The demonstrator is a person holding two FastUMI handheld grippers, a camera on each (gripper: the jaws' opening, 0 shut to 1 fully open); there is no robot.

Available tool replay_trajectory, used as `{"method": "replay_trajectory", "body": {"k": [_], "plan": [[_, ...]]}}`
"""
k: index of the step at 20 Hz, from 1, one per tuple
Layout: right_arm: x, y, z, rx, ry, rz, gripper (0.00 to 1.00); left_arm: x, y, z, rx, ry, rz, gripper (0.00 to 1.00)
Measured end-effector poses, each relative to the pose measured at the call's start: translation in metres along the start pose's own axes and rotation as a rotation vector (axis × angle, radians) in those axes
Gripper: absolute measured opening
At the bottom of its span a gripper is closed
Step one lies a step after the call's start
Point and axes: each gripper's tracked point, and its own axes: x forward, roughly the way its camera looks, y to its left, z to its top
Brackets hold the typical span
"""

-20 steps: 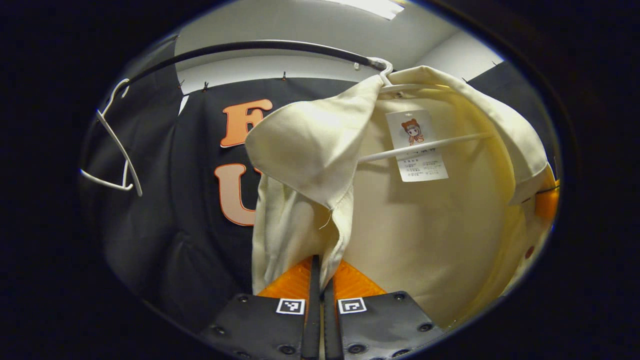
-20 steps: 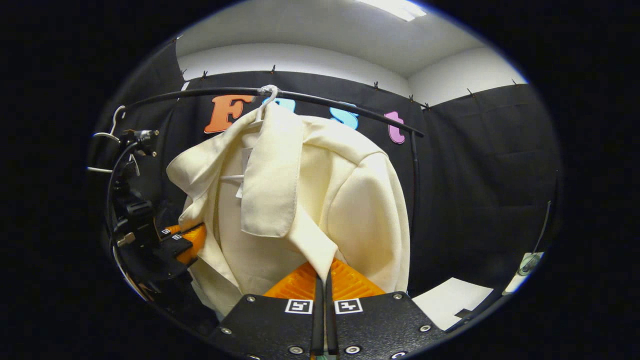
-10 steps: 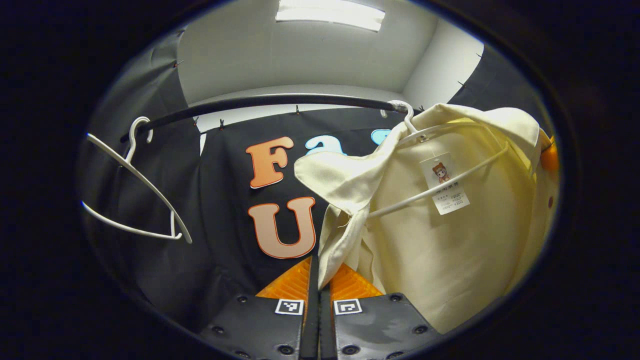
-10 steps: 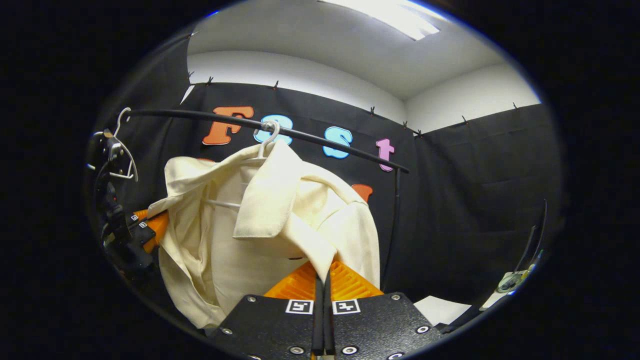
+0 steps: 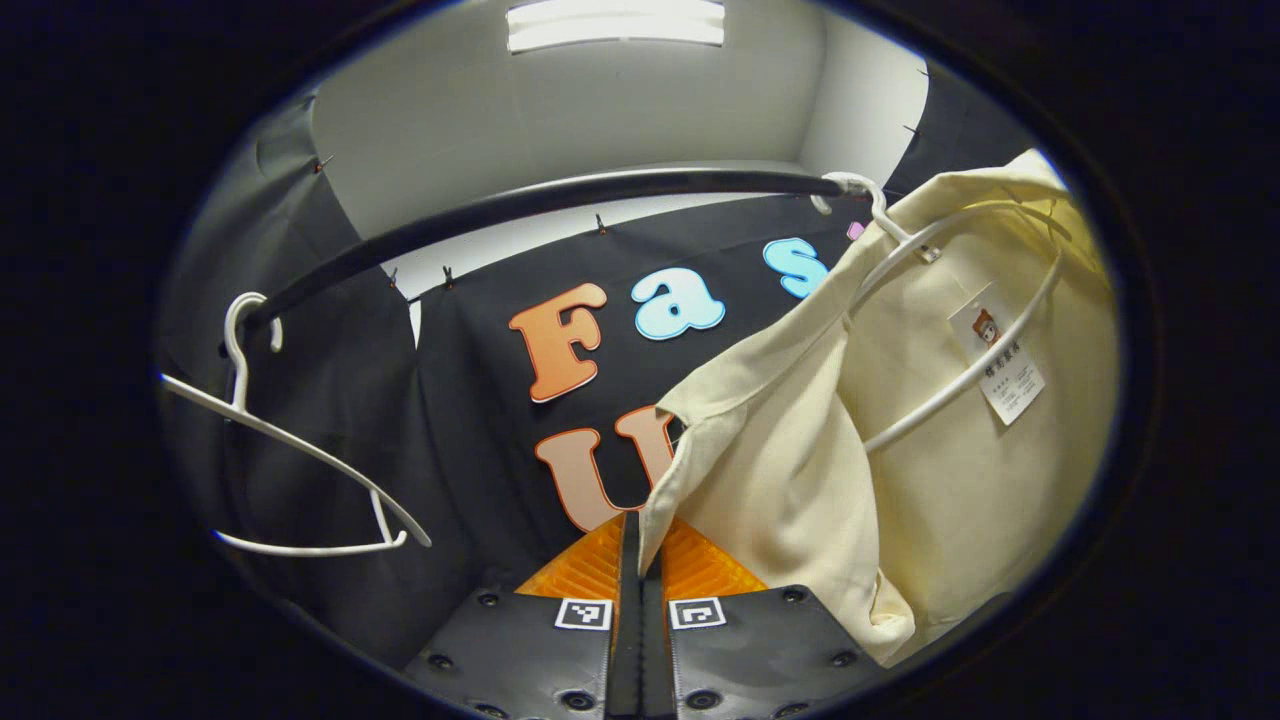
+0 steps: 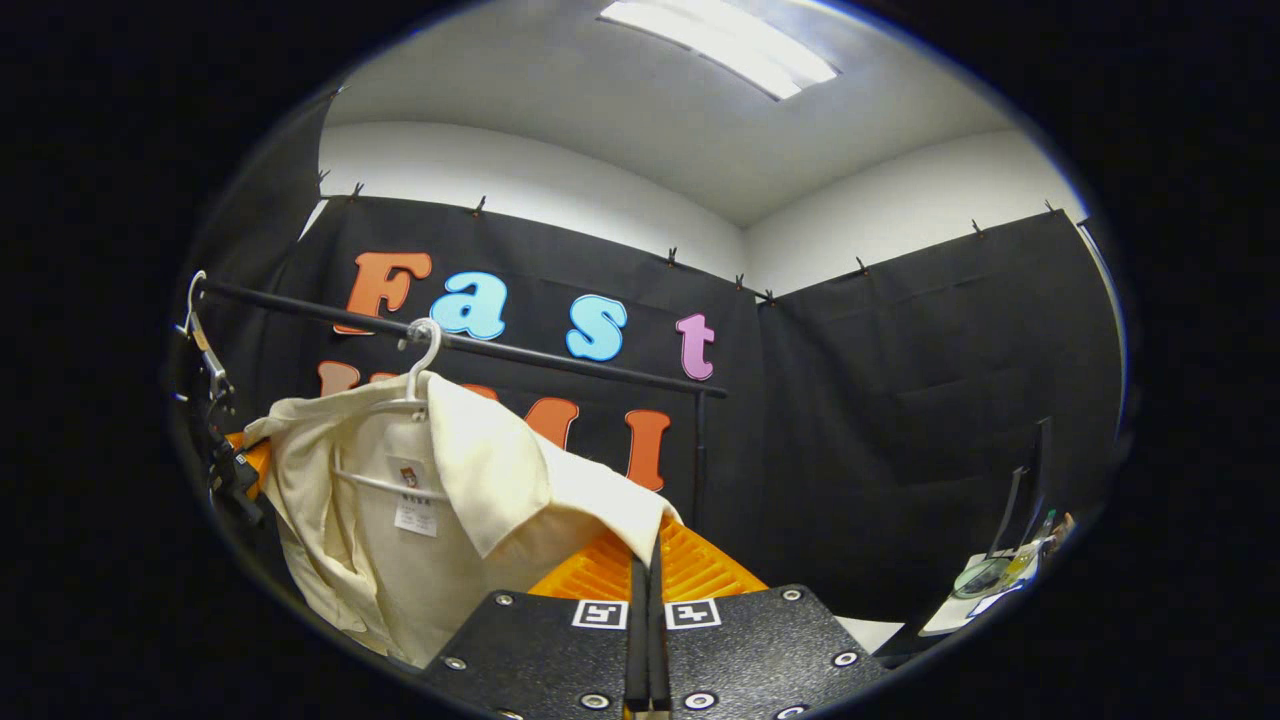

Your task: Grasp the clothes on the hanger with both hands and then place them into the laundry hamper below.

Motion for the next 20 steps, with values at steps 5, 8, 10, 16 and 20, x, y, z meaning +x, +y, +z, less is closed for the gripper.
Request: {"method": "replay_trajectory", "body": {"k": [5, 8, 10, 16, 20], "plan": [[0.019, -0.019, 0.039, -0.050, -0.051, -0.023, 0.00, 0.024, 0.010, 0.003, 0.010, 0.006, 0.023, 0.07], [0.047, -0.029, 0.052, -0.034, -0.050, -0.018, 0.00, 0.053, 0.014, 0.007, -0.037, 0.032, 0.027, 0.07], [0.064, -0.033, 0.057, -0.016, -0.046, -0.009, 0.00, 0.066, 0.016, 0.013, -0.032, 0.023, 0.027, 0.07], [0.122, -0.028, 0.026, -0.009, 0.001, 0.026, 0.00, 0.101, 0.007, -0.008, -0.008, 0.061, 0.022, 0.07], [0.138, -0.023, -0.026, 0.138, 0.073, 0.065, 0.00, 0.110, -0.005, -0.051, -0.026, 0.136, 0.000, 0.07]]}}
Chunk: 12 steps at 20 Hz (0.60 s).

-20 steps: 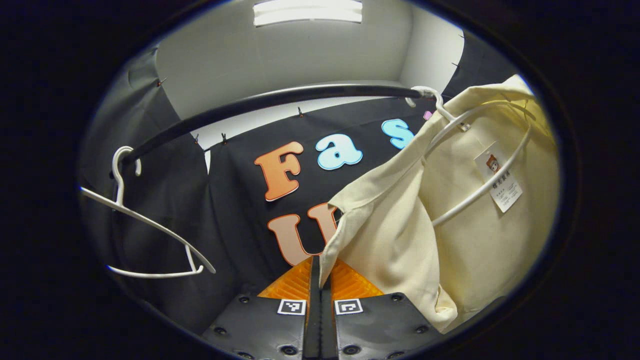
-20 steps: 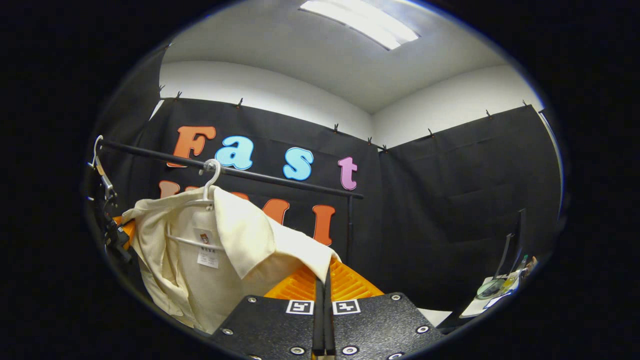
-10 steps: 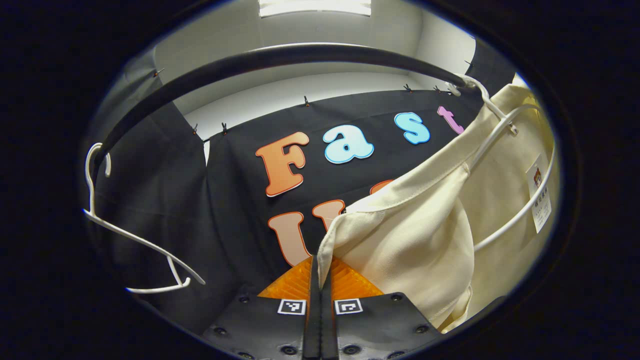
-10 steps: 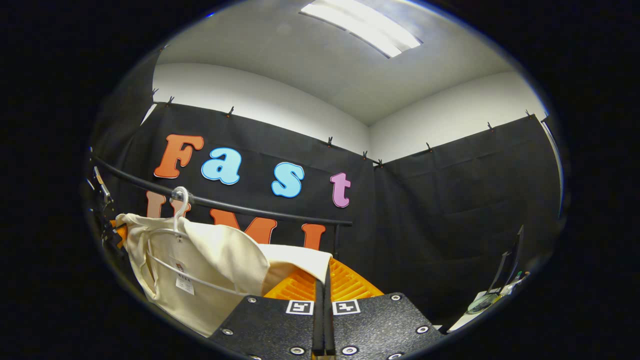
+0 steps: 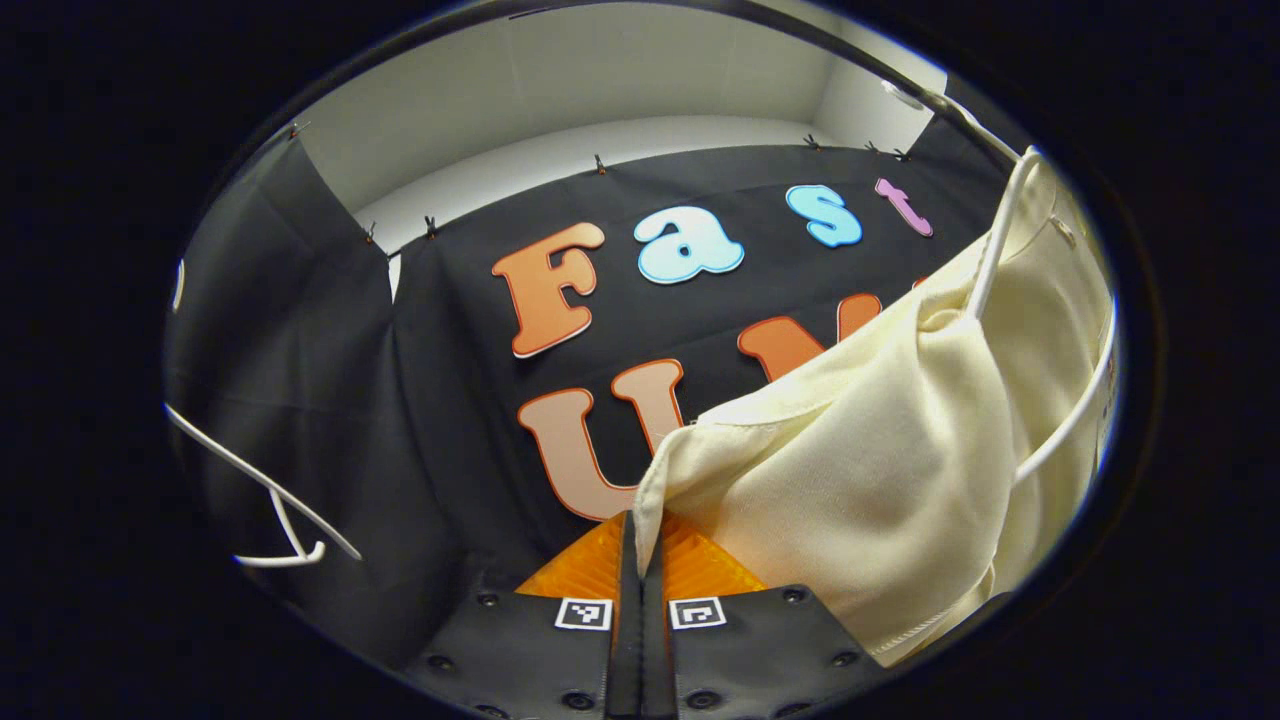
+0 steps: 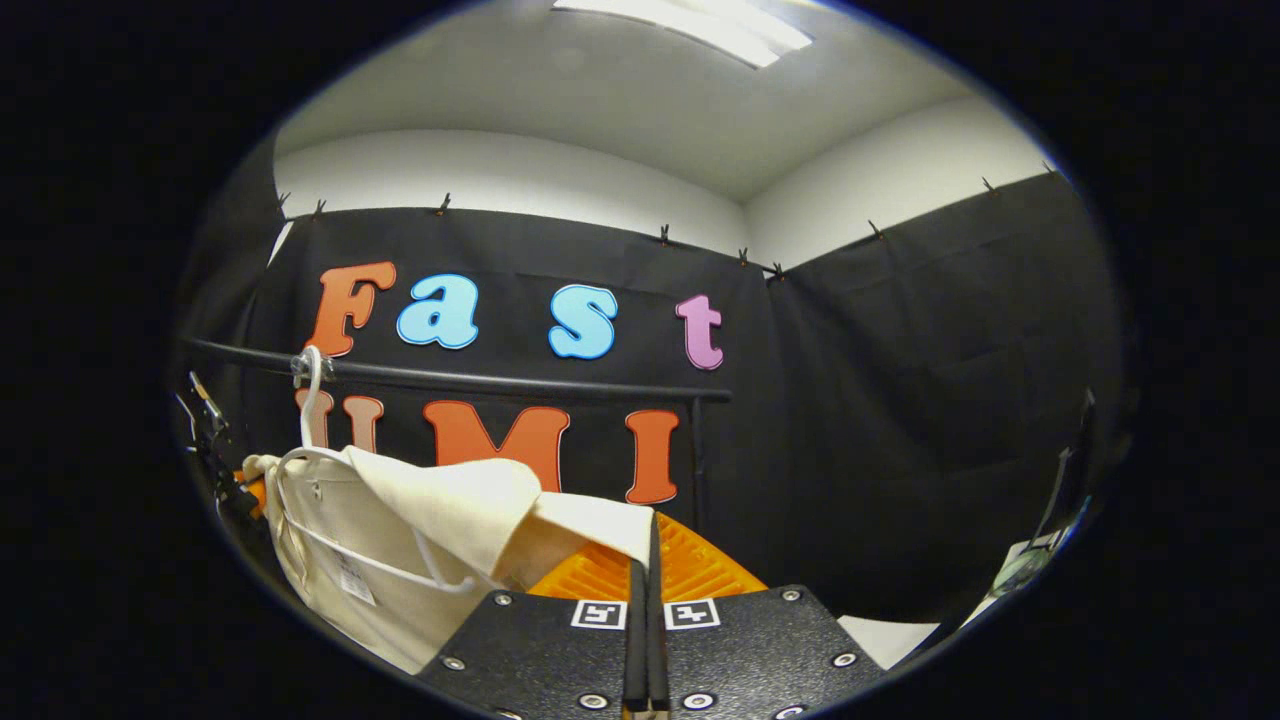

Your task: Grasp the clothes on the hanger with both hands and then place them into the laundry hamper below.

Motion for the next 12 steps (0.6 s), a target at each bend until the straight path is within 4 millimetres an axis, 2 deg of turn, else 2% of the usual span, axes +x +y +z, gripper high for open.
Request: {"method": "replay_trajectory", "body": {"k": [2, 5, 8, 10, 12], "plan": [[0.002, 0.004, -0.021, -0.003, 0.014, 0.007, 0.00, -0.005, -0.007, -0.013, 0.025, 0.012, -0.007, 0.07], [0.001, 0.009, -0.038, -0.059, 0.029, 0.006, 0.00, -0.005, -0.015, -0.025, 0.048, 0.033, -0.020, 0.07], [0.000, 0.021, -0.062, -0.055, 0.080, 0.025, 0.00, -0.003, -0.020, -0.043, 0.039, 0.093, -0.035, 0.07], [-0.002, 0.020, -0.069, -0.059, 0.084, 0.017, 0.00, -0.006, -0.019, -0.045, 0.034, 0.094, -0.029, 0.07], [-0.003, 0.015, -0.089, -0.044, 0.126, 0.005, 0.00, -0.006, -0.018, -0.063, 0.049, 0.135, -0.030, 0.07]]}}
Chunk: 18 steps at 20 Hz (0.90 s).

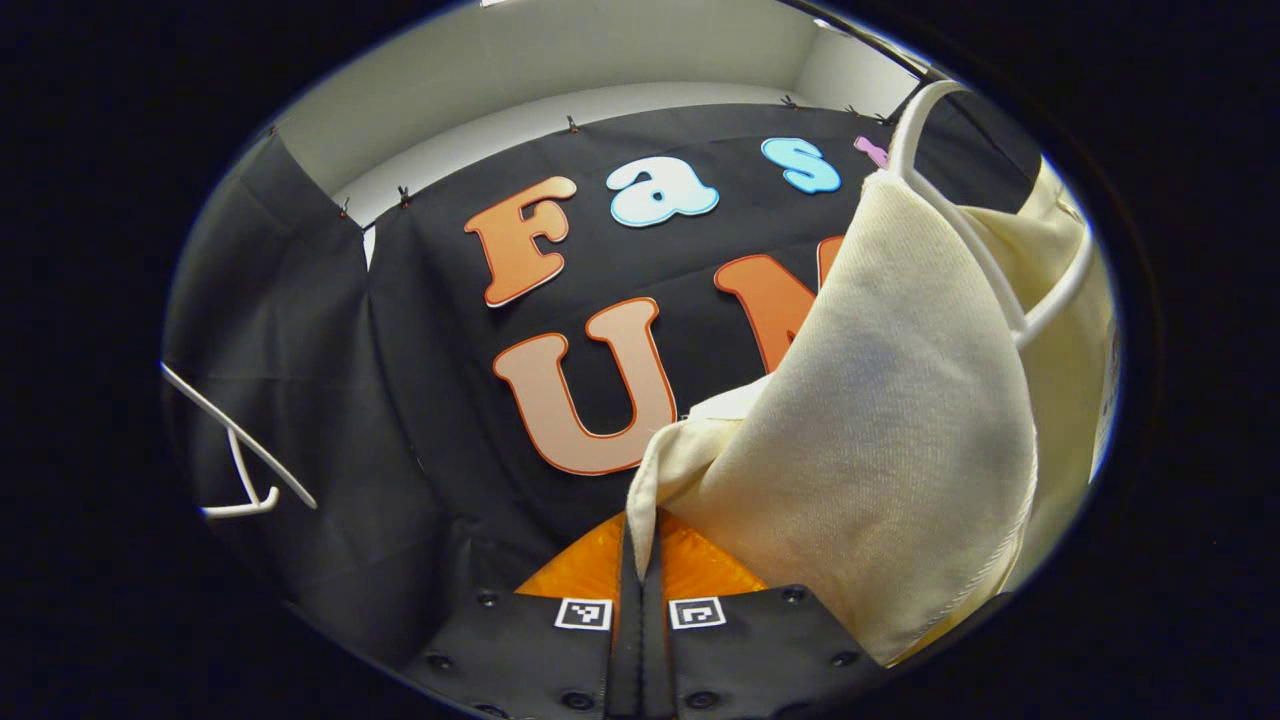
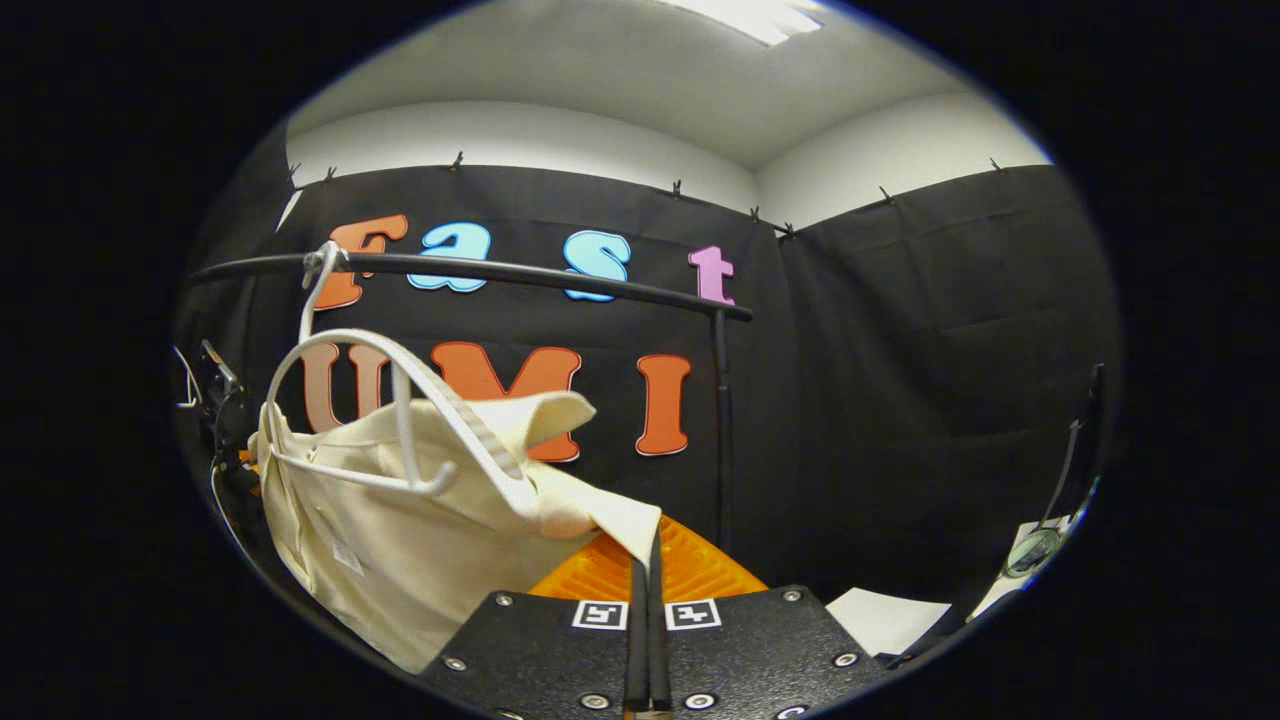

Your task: Grasp the clothes on the hanger with both hands and then place them into the laundry hamper below.

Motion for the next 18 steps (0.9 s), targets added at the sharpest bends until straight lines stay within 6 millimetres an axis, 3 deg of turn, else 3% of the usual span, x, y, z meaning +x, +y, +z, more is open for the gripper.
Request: {"method": "replay_trajectory", "body": {"k": [2, 5, 9, 13, 15, 18], "plan": [[-0.006, 0.003, -0.018, 0.049, 0.031, 0.015, 0.00, -0.004, 0.006, -0.016, -0.034, 0.025, 0.010, 0.07], [-0.020, 0.007, -0.036, 0.044, 0.029, 0.007, 0.00, -0.018, 0.018, -0.011, -0.035, -0.013, 0.023, 0.07], [-0.045, 0.031, -0.059, 0.026, 0.047, 0.051, 0.00, -0.032, 0.016, -0.040, -0.043, 0.027, 0.006, 0.07], [-0.066, 0.049, -0.060, 0.023, 0.035, 0.088, 0.00, -0.053, 0.015, -0.056, -0.126, 0.029, -0.034, 0.07], [-0.079, 0.066, -0.055, 0.022, 0.026, 0.123, 0.00, -0.068, 0.004, -0.067, -0.181, 0.047, -0.093, 0.07], [-0.102, 0.094, -0.048, -0.020, 0.016, 0.186, 0.00, -0.095, 0.004, -0.075, -0.198, 0.059, -0.114, 0.07]]}}
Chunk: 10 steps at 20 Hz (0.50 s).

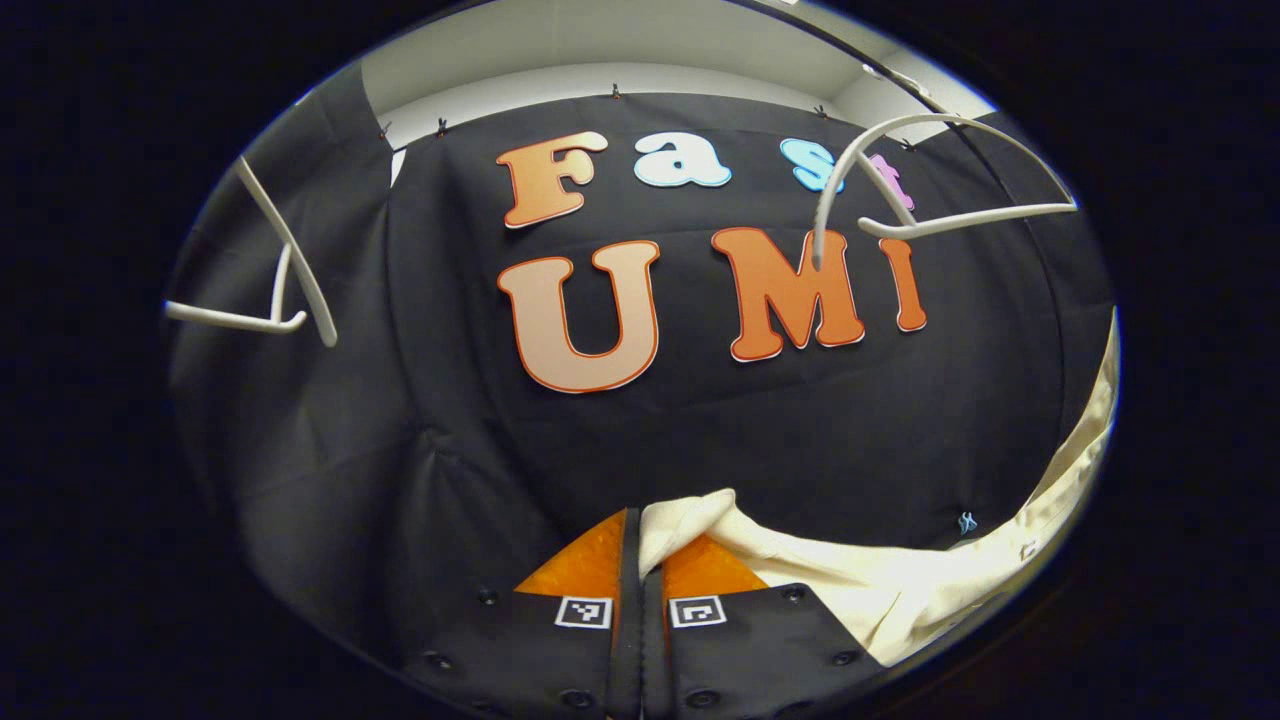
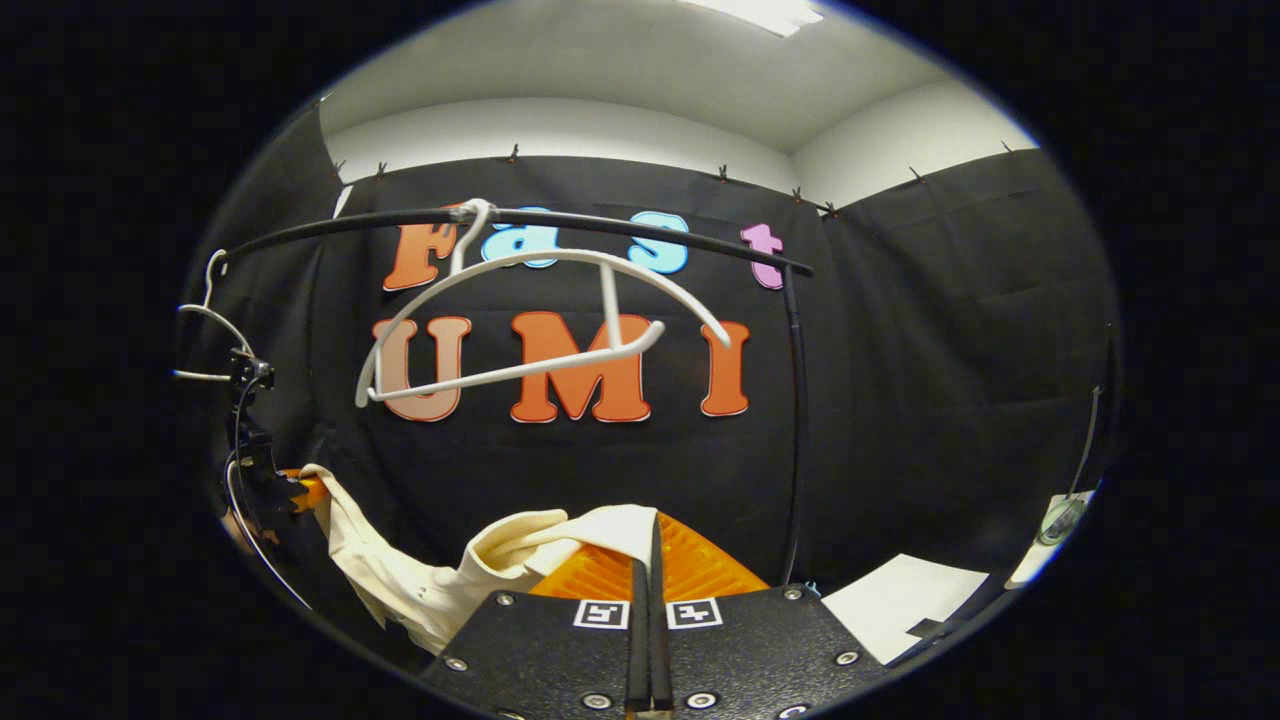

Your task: Grasp the clothes on the hanger with both hands and then place them into the laundry hamper below.

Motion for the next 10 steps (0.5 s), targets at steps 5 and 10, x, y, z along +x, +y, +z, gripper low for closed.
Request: {"method": "replay_trajectory", "body": {"k": [5, 10], "plan": [[-0.039, 0.053, -0.004, -0.060, 0.029, 0.102, 0.00, -0.064, -0.015, 0.011, 0.007, -0.030, -0.075, 0.07], [-0.069, 0.096, -0.024, -0.032, 0.080, 0.183, 0.00, -0.115, -0.037, 0.028, 0.005, -0.036, -0.184, 0.07]]}}
